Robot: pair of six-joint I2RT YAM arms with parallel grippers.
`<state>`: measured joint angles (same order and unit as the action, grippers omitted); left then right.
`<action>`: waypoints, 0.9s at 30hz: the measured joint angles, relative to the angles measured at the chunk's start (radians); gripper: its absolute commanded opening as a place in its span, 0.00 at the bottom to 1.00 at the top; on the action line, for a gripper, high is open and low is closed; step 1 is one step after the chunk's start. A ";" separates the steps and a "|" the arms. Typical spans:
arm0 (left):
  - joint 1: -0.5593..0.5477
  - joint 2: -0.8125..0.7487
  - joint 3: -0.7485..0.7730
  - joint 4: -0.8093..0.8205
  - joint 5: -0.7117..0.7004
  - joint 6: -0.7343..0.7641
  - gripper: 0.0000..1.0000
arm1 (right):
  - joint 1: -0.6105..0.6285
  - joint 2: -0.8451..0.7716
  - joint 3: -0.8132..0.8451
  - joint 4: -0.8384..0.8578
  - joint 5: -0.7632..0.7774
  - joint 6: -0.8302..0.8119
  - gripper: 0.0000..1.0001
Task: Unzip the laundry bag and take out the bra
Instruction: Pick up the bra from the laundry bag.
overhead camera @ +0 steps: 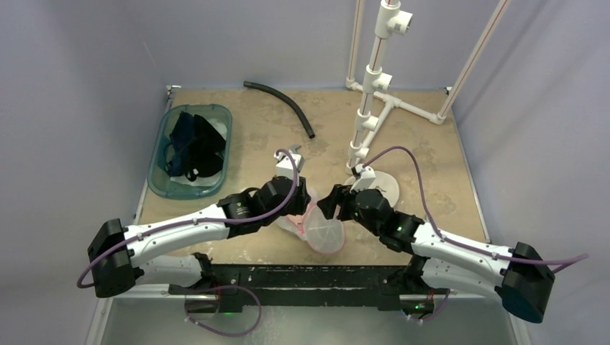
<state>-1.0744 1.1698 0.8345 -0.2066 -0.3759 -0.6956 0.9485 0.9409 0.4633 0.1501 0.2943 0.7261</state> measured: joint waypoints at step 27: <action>0.135 0.090 -0.098 -0.137 -0.142 0.008 0.51 | -0.001 0.502 0.198 0.236 -0.028 -0.153 0.10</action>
<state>-0.9390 1.2594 0.7364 -0.3431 -0.5182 -0.6872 0.9478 1.4425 0.6617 0.3862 0.2665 0.5735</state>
